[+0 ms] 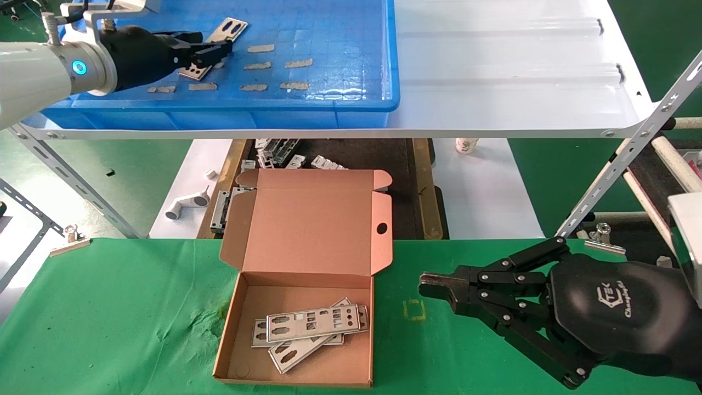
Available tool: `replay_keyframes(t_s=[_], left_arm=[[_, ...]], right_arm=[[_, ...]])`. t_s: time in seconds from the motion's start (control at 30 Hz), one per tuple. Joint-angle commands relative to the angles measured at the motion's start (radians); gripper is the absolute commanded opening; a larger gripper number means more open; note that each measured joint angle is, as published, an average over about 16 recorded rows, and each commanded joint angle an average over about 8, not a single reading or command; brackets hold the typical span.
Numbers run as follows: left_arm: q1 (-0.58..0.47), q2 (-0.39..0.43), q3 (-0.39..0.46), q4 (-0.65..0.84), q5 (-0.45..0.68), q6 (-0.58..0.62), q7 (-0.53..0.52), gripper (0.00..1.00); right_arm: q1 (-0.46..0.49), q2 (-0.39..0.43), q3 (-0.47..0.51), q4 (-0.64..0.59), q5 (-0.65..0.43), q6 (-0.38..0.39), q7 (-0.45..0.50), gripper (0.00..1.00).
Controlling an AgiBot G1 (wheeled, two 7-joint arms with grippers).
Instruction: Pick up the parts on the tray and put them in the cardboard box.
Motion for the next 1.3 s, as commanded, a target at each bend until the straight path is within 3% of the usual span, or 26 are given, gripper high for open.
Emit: replay_keyframes(t_s=[0.03,0.63,0.83,1.03,1.3], left_arm=[[0.000,0.000,0.000,0.000,0.000,0.001,-0.001,0.00],[-0.021,-0.013,-0.007,-0.012,-0.011,0.013,0.000,0.00],[-0.042,-0.036,-0.017,-0.032,-0.025,0.074,0.013,0.00],[-0.063,-0.087,-0.020,-0.075,-0.033,0.262,0.062,0.00],[-0.070,-0.182,-0.028,-0.164,-0.069,0.710,0.194,0.00]], right_arm=[[0.000,0.000,0.000,0.000,0.000,0.000,0.000,0.00],[0.000,0.000,0.000,0.000,0.000,0.000,0.000,0.00],[0.000,0.000,0.000,0.000,0.000,0.000,0.000,0.00],[0.000,0.000,0.000,0.000,0.000,0.000,0.000,0.00],[0.000,0.000,0.000,0.000,0.000,0.000,0.000,0.00]])
